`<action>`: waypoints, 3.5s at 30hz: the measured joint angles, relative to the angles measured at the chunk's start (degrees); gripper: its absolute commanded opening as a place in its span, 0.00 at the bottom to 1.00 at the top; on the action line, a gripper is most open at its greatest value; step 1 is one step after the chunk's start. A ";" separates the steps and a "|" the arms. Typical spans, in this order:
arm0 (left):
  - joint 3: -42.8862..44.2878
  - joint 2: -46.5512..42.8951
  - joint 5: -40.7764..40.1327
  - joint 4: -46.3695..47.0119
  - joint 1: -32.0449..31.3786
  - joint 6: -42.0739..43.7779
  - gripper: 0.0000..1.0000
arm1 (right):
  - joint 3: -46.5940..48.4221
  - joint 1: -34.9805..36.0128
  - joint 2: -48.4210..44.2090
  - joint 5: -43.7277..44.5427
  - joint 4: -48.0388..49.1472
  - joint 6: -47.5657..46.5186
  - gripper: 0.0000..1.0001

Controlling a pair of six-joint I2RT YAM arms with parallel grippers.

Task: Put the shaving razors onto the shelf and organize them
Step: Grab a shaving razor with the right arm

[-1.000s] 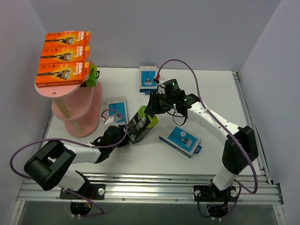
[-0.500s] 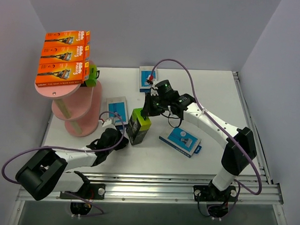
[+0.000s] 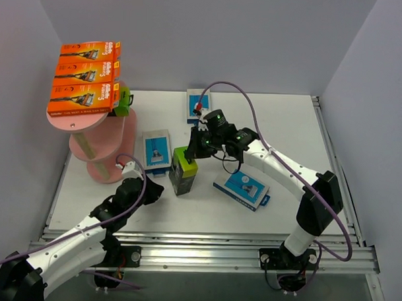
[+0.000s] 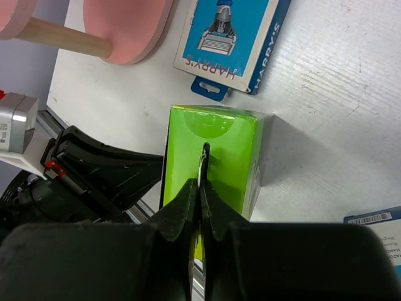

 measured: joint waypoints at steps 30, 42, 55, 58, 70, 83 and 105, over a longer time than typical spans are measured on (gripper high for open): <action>-4.28 -20.65 3.89 -16.55 0.00 -4.70 0.20 | 3.72 6.88 -2.05 5.70 -6.71 2.36 0.00; -4.37 -21.90 4.07 -18.88 0.00 -4.46 0.22 | 0.90 7.85 -2.38 6.82 -6.99 2.58 0.11; -4.37 -22.08 4.07 -20.00 0.00 -4.42 0.27 | 1.14 7.85 -4.96 9.14 -7.06 2.54 0.42; -4.37 -22.08 4.07 -20.13 0.00 -4.42 0.27 | 2.01 7.85 -4.96 9.62 -7.74 2.54 0.53; -2.12 -24.39 3.37 -25.94 0.00 -3.78 0.57 | 4.96 11.41 -4.63 13.51 -10.95 1.33 0.70; 3.74 -27.61 -0.37 -33.94 0.00 -3.41 0.94 | 6.16 14.75 -1.49 19.47 -13.77 0.52 0.72; 3.78 -27.41 -1.70 -35.85 0.00 -3.39 0.94 | 7.56 16.13 2.43 24.09 -16.83 -0.33 0.74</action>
